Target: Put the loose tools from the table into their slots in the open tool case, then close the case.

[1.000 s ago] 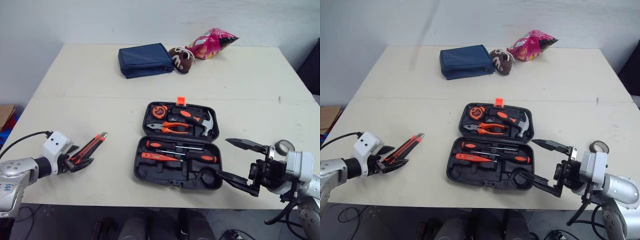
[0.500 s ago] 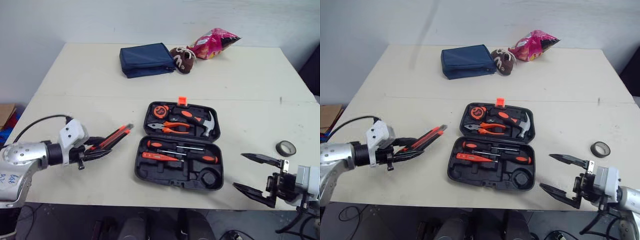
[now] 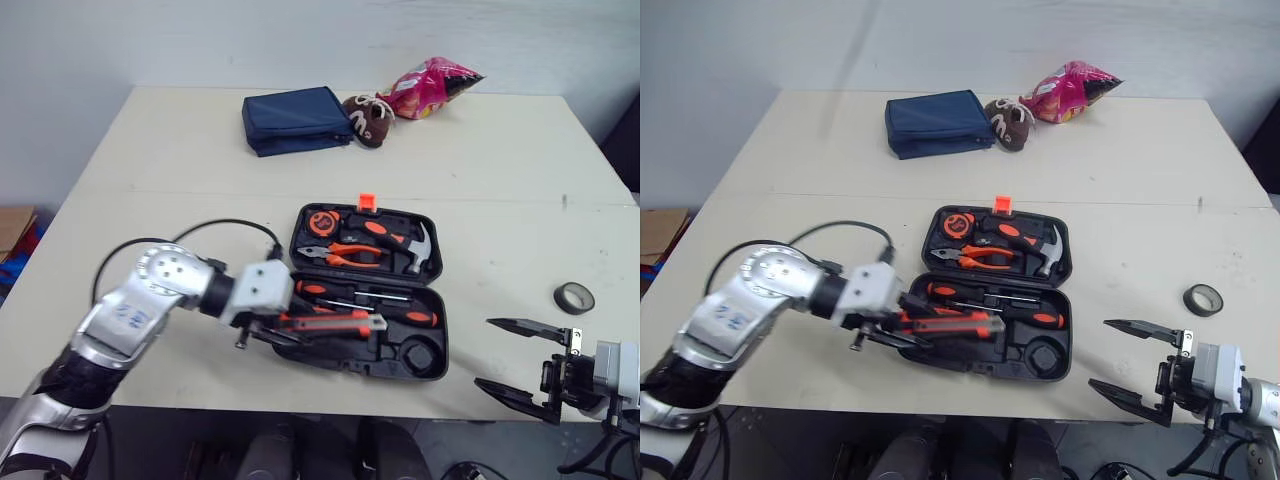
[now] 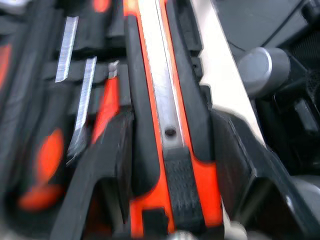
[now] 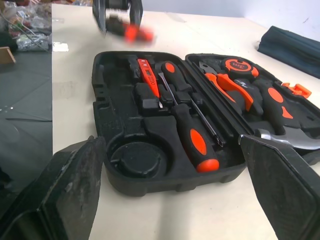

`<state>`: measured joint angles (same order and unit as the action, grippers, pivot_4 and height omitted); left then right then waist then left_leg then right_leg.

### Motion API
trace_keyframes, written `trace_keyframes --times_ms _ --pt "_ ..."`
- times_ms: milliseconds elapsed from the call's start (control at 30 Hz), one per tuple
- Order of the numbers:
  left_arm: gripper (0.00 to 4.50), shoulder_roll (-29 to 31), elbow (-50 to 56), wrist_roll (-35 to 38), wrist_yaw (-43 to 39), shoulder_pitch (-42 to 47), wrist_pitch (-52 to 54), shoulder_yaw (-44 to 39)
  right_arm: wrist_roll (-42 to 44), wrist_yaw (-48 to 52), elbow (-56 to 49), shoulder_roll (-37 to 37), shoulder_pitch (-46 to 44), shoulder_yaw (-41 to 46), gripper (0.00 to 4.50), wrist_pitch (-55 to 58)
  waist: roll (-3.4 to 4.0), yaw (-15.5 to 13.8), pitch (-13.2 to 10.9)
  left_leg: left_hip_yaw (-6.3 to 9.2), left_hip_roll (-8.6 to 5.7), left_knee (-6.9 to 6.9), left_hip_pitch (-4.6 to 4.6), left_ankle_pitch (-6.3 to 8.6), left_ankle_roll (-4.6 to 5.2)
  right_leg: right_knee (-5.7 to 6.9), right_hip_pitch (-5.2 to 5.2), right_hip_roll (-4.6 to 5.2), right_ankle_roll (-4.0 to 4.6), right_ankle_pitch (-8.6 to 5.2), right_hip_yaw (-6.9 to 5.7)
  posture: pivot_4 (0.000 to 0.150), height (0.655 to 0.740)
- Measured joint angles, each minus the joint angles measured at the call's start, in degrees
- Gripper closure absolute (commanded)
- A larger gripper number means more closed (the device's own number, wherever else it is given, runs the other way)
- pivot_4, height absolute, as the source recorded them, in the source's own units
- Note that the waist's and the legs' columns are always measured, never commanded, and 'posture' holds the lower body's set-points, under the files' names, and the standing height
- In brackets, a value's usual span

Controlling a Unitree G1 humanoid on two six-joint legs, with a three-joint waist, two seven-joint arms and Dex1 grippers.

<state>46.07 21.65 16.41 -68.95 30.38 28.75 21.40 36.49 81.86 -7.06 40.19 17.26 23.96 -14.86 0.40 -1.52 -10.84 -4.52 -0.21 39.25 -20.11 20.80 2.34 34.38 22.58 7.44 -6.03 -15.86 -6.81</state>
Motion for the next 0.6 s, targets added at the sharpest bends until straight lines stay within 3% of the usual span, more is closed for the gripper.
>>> trace_keyframes --times_ms 233,600 --pt "2.97 -2.59 -0.49 -6.33 1.61 2.70 1.07 4.76 0.01 -0.79 -2.80 -0.34 2.37 -0.14 0.00 0.06 0.00 0.00 -0.01 0.01 0.01 0.05 0.01 -0.05 0.03 0.06 -0.02 0.05 0.01 0.00 0.02 0.150 0.7400" --pt "2.97 -4.15 -0.16 -9.28 1.90 3.12 4.46 7.12 -0.08 -3.42 -6.22 -1.22 4.46 -1.26 0.00 1.05 0.00 -0.06 0.00 0.09 0.00 0.09 -0.01 -0.05 0.03 0.05 -0.04 0.08 0.01 0.00 -0.03 0.150 0.7400"
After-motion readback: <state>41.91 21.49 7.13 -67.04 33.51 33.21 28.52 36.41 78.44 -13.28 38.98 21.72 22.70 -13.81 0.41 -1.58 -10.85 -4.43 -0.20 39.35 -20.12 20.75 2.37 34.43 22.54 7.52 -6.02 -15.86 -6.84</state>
